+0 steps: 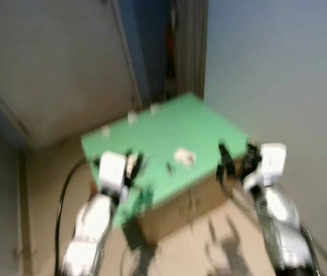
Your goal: Hang keys on a hook
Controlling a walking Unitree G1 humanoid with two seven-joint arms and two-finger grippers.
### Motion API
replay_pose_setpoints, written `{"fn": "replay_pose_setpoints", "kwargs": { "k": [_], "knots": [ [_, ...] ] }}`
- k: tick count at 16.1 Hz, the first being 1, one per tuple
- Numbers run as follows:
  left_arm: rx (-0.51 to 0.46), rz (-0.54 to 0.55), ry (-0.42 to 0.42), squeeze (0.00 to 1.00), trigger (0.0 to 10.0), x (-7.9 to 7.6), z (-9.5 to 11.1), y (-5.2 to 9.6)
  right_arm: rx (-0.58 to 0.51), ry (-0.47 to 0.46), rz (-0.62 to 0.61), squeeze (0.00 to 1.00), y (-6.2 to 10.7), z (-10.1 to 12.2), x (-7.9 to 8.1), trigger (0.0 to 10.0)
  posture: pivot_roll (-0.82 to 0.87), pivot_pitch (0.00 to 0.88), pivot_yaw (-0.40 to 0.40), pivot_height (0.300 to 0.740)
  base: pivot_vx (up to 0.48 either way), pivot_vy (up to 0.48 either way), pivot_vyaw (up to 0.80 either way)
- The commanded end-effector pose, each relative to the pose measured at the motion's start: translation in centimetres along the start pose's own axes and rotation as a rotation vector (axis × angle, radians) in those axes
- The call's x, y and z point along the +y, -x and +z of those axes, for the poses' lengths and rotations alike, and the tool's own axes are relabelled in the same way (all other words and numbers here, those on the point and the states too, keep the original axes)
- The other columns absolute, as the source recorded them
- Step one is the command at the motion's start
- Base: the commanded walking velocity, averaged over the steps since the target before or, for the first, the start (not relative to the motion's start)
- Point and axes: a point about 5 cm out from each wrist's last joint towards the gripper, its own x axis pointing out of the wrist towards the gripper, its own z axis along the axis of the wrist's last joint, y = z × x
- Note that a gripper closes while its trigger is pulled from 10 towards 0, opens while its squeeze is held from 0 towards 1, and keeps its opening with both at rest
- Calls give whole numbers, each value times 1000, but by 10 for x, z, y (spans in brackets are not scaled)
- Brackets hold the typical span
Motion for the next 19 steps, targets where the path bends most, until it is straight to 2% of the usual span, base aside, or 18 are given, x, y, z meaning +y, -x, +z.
{"fn": "replay_pose_setpoints", "kwargs": {
  "k": [1, 5, 8, 19],
  "knots": [
    [0, 6, -15, 0, 0, 6, 1, 0, 5, 7, 11, 0, -3, 1, 4, 10000, -220, 0, 133, 740, 0, 0, 0],
    [-13, -18, -34, 0, 0, 6, 4, -8, 11, 34, 17, 0, -6, 0, 5, 10000, -233, 0, 142, 740, 0, 0, 0],
    [-19, -30, -43, 0, 0, 5, 7, -13, 22, 28, 27, 0, -7, -2, 7, 10000, -239, 0, 148, 740, 0, 0, -627],
    [-35, -162, -68, 0, 0, -7, 10, -25, 37, 24, 19, 0, -8, -5, 5, 10000, -262, 0, 165, 740, 0, -465, -715]
  ]
}}
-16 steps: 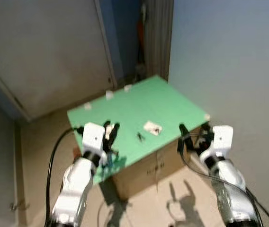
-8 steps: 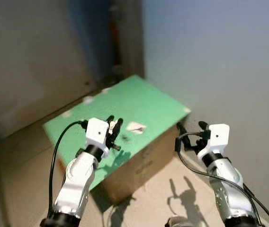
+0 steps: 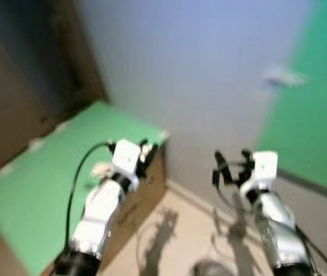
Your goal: Hang keys on a hook
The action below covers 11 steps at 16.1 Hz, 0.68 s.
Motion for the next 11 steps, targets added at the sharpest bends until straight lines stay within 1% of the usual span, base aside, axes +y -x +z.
{"fn": "replay_pose_setpoints", "kwargs": {
  "k": [1, 4, 6, 7, 10, 11],
  "knots": [
    [-7, -19, -9, 0, 0, 0, 2, 0, -10, -1, 5, 0, -3, 4, 2, 10000, -262, 0, 166, 740, 0, -480, -700],
    [-26, -53, 8, 0, 0, -5, 3, 0, 0, -13, 6, 0, -3, 2, 1, 10000, -261, 0, 163, 740, 0, -480, -673],
    [-23, -57, 16, 0, 0, -6, 3, 0, -7, -7, 19, 0, -3, 2, 4, 10000, -261, 0, 163, 736, 0, 0, -522],
    [-22, -61, 14, 0, 0, -6, 3, 0, 1, -1, 18, 0, -2, 1, 5, 10000, -261, 0, 163, 736, 0, 0, 0],
    [-16, -91, 5, 0, 0, -4, 6, -2, -20, -16, 20, 0, 3, 6, 3, 10000, -270, 0, 162, 736, 0, 0, 0],
    [-20, -109, 12, 0, 0, 2, 14, -7, -13, -22, 31, 0, 11, 4, 1, 10000, -274, 0, 162, 736, 0, 0, 0]
  ]
}}
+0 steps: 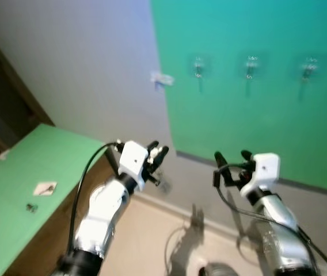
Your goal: Hang keys on a hook
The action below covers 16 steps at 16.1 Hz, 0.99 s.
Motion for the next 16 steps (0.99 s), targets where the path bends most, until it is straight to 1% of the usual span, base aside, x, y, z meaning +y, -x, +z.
{"fn": "replay_pose_setpoints", "kwargs": {
  "k": [1, 2, 4, 5, 6, 8, 11, 12, 13, 14, 15, 16],
  "knots": [
    [-20, 6, -19, 0, 0, 12, 12, -1, 5, -15, 17, 0, 2, 0, 3, 10000, -277, 0, 163, 736, 0, 0, 0],
    [-24, 4, -23, 0, 0, 14, 15, -2, 10, -14, 14, 0, 3, -1, 2, 10000, -277, 0, 163, 736, 0, 0, 0],
    [-33, 7, -39, 0, 0, 31, 25, -10, 13, -11, 6, 0, 3, -2, 1, 10000, -303, 0, 181, 736, 0, 0, 0],
    [-34, 8, -40, 0, 0, 33, 25, -10, 12, -7, 7, 0, 2, -1, 2, 10000, -305, 0, 181, 736, 0, 0, 0],
    [-37, -8, -36, 0, 0, 31, 25, -9, 15, -3, 6, 0, 3, -1, 1, 10000, -306, 0, 183, 736, 0, 0, 0],
    [-35, -20, -13, 0, 0, 26, 22, -8, 22, -8, -3, 0, 4, -2, -1, 10000, -307, 0, 181, 736, 0, 0, -669],
    [-33, -36, 16, 0, 0, 21, 17, -8, 28, -6, 0, 0, 4, -2, -1, 10000, -305, 0, 177, 736, 0, 480, -650],
    [-29, -46, 15, 0, 0, 19, 15, -8, 27, 15, 2, 0, 3, -1, -1, 10000, -304, 0, 174, 736, 0, 480, -638],
    [-23, -46, 22, 0, 0, 17, 9, -8, 20, 88, 5, 0, 2, 3, -2, 10000, -304, 0, 167, 736, 0, 480, -644],
    [-17, -30, 40, 0, 0, 16, 4, -7, 4, 119, 1, 0, 1, 7, -3, 10000, -306, 0, 165, 736, 0, 480, -600],
    [0, -5, 46, 0, 0, 16, -5, -5, -12, 121, -9, 0, -2, 13, -5, 10000, -308, 0, 153, 736, 0, 480, 0],
    [13, 33, 75, 0, 0, 15, -12, -2, -23, 116, -15, 0, -4, 18, -8, 10000, -306, 0, 146, 736, 0, 0, 0]
  ]
}}
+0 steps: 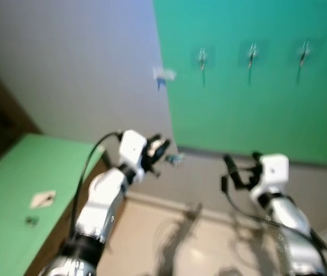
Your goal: Hang keys on a hook
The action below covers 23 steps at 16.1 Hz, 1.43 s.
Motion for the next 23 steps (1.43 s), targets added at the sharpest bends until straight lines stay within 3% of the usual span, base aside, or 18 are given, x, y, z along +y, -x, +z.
{"fn": "replay_pose_setpoints", "kwargs": {
  "k": [1, 3, 5, 6, 9, 14, 16, 19, 21, 23],
  "knots": [
    [-6, 33, 1, 0, 0, 2, -1, 1, -39, 18, -2, 0, -5, 13, -4, 10000, -303, 0, 136, 736, 0, 0, 0],
    [-14, 106, 121, 0, 0, -1, -11, 2, -50, 56, 20, 0, -18, 22, -7, 10000, -290, 0, 121, 736, 0, 0, 0],
    [-32, 140, 173, 0, 0, 1, -14, 6, -65, 59, 24, 0, -22, 27, -7, 10000, -285, 0, 118, 736, 0, 0, 0],
    [-30, 178, 182, 0, 0, 6, -20, 15, -64, 60, 23, 0, -21, 27, -8, 10000, -282, 0, 116, 736, 0, 0, 0],
    [11, 241, 173, 0, 0, 9, -36, 31, -51, 51, 28, 0, -21, 25, -6, 10000, -274, 0, 109, 736, 0, 0, 0],
    [-21, 250, 164, 0, 0, 1, -29, 17, -22, 32, 46, 0, -27, 20, -1, 10000, -254, 0, 81, 736, 0, 0, 0],
    [-29, 252, 137, 0, 0, -5, -31, 18, 8, 45, 67, 0, -24, 19, -8, 10000, -250, 0, 14, 736, 0, 0, 0],
    [-58, 248, 93, 0, 0, -14, -24, 20, 12, 25, 81, 0, -24, 18, -21, 10000, -221, 0, -22, 736, 0, 0, 0],
    [-92, 270, 106, 0, 0, -18, -18, 32, 4, -9, 98, 0, -36, 19, -24, 10000, -156, 0, -41, 736, 0, 0, 0],
    [-86, 298, 52, 0, 0, -19, -17, 34, 13, -22, 121, 0, -45, 17, -15, 10000, -117, 0, -48, 736, 0, 0, 0]
  ]
}}
